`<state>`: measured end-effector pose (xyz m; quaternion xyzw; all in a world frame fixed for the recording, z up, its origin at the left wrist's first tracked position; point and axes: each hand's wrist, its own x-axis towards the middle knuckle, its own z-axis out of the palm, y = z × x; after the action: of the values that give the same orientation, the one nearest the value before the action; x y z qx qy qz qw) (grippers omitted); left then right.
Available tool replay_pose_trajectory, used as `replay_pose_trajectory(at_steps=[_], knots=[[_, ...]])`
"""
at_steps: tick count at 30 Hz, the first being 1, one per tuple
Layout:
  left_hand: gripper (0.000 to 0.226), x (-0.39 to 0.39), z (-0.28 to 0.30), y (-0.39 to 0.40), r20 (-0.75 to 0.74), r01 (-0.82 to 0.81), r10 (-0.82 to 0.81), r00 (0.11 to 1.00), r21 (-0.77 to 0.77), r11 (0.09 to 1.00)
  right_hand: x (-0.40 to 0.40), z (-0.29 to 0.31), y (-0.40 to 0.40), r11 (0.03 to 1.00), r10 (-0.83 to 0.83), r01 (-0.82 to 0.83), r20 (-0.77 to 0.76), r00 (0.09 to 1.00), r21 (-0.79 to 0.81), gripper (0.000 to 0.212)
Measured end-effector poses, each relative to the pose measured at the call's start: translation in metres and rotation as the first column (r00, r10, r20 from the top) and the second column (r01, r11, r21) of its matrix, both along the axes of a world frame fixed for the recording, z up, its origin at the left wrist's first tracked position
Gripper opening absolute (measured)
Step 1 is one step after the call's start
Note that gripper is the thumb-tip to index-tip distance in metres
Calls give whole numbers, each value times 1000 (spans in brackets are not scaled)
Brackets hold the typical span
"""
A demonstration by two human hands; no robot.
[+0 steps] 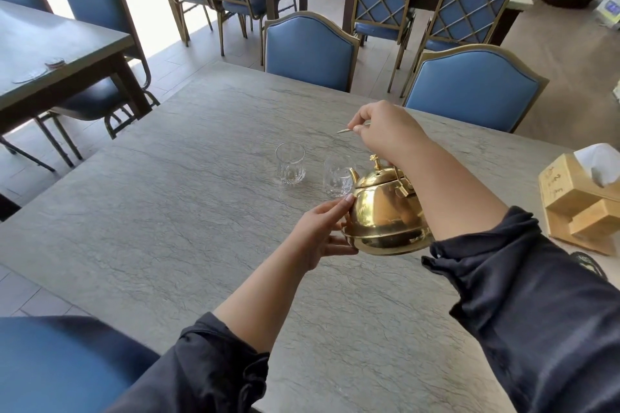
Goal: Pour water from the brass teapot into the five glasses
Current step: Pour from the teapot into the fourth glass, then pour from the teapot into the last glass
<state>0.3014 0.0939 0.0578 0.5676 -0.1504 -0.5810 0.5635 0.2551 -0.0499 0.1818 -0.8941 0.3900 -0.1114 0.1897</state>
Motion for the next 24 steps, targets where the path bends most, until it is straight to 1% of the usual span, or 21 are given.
replay_pose_trajectory(at_steps=[2, 7, 10, 20, 24], knots=[[36, 1, -1, 1, 13, 13, -13, 1000, 5, 1000, -6, -5, 2, 1000, -11, 11, 33, 999, 4, 17], [52, 9, -8, 2, 55, 43, -45, 997, 35, 998, -23, -18, 9, 999, -47, 44, 132, 990, 26, 17], [52, 11, -10, 4, 53, 29, -31, 998, 34, 999, -26, -21, 12, 998, -43, 36, 172, 984, 43, 16], [63, 45, 0, 25, 88, -81, 77, 993, 36, 996, 1, -6, 30, 999, 33, -38, 176, 984, 24, 16], [61, 65, 7, 32, 111, -113, 109, 988, 32, 993, 29, 1, 34, 997, 81, -82, 174, 981, -2, 15]])
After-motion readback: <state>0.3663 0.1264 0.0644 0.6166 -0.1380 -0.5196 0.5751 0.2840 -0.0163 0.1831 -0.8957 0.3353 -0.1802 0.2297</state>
